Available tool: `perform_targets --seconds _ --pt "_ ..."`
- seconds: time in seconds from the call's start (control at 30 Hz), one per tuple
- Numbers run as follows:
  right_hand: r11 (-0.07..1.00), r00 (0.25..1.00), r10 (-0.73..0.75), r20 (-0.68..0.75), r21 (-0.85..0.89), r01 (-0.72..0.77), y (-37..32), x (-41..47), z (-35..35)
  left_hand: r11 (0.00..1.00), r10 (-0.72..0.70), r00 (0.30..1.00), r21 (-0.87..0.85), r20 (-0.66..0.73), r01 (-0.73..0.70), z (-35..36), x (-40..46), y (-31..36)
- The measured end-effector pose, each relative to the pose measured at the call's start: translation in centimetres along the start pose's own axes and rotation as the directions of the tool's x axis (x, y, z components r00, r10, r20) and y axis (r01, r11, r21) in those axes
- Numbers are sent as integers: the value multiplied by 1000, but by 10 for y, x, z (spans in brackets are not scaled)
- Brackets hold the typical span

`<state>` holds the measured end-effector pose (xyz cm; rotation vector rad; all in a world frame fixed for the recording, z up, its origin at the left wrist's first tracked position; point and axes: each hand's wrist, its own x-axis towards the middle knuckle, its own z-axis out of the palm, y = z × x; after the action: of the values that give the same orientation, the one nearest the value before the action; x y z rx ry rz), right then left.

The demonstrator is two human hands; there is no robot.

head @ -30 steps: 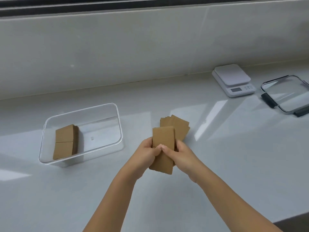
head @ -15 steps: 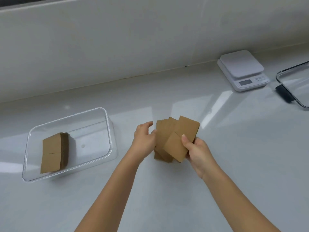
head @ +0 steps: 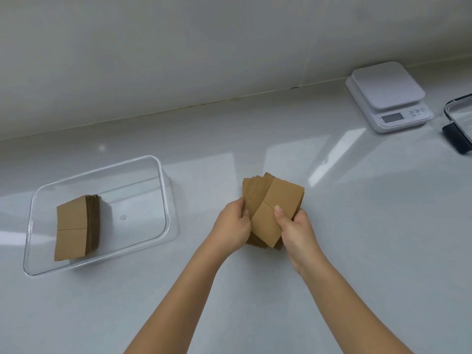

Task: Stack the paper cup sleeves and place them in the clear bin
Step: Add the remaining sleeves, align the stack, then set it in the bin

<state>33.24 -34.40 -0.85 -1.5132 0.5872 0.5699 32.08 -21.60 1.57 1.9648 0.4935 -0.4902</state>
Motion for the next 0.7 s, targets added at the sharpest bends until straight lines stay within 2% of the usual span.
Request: perform_targets --seconds 0.13,0.33,0.53,0.7 --pt "999 999 -34 1 -20 34 -8 -2 7 999 -23 999 -42 27 24 0 0 -4" --pt "964 993 -85 84 -244 103 -15 -5 16 962 -134 990 -235 36 139 0 -1 -10" --pt "986 996 34 85 -166 -19 -18 -4 14 870 -259 963 -416 67 263 0 0 -20" --pt "962 988 104 114 -263 -71 -12 -5 23 799 -269 955 -525 126 294 0 -8 -31"
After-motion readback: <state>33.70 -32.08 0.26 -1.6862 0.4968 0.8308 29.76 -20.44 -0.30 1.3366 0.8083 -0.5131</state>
